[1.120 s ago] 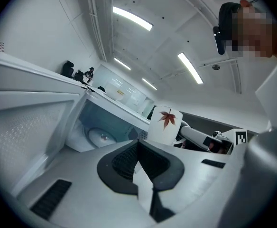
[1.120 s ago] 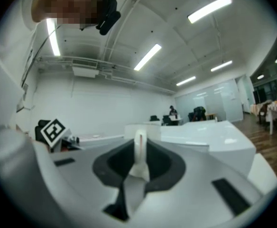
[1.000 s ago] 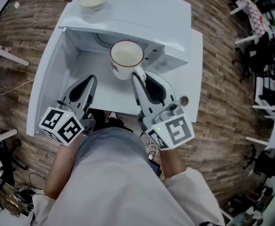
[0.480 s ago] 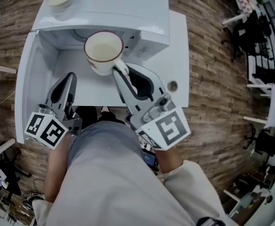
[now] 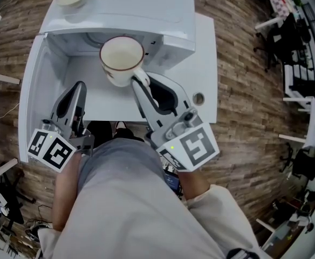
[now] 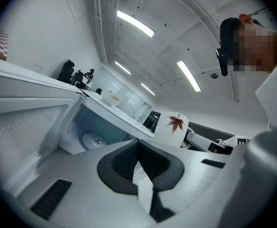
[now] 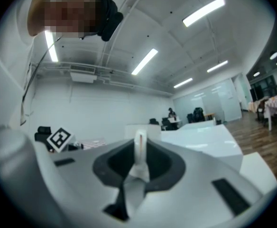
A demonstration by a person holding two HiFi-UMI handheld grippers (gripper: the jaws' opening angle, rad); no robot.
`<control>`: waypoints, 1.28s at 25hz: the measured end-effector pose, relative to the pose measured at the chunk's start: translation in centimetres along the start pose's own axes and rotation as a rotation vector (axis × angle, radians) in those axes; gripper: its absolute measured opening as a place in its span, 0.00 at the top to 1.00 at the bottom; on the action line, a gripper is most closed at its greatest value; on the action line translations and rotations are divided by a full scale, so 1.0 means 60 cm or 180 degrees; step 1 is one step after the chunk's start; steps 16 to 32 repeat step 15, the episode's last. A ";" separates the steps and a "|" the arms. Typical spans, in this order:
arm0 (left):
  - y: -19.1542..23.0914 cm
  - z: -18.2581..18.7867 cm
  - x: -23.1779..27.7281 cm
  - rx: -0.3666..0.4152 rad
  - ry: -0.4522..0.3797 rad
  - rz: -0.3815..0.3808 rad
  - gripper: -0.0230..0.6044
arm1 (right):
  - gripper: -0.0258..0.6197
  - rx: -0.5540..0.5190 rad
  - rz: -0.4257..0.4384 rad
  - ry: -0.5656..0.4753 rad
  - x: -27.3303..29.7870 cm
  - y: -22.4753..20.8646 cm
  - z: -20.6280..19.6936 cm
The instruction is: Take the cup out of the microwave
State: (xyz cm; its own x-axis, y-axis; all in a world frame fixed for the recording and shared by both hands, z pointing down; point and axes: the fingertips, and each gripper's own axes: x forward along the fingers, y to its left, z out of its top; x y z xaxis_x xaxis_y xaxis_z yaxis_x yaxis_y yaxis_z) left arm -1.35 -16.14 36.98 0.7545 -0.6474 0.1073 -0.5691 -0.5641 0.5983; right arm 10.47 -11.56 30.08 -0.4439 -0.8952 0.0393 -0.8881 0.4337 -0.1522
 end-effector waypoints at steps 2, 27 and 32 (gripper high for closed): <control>-0.002 0.000 -0.002 0.0000 0.0000 -0.0013 0.95 | 0.85 -0.0008 0.0002 0.0007 -0.001 0.002 -0.001; 0.008 -0.001 -0.019 -0.0020 -0.0004 -0.0010 0.95 | 0.85 0.0034 -0.0002 0.0035 0.002 0.018 -0.017; 0.008 -0.001 -0.019 -0.0020 -0.0004 -0.0010 0.95 | 0.85 0.0034 -0.0002 0.0035 0.002 0.018 -0.017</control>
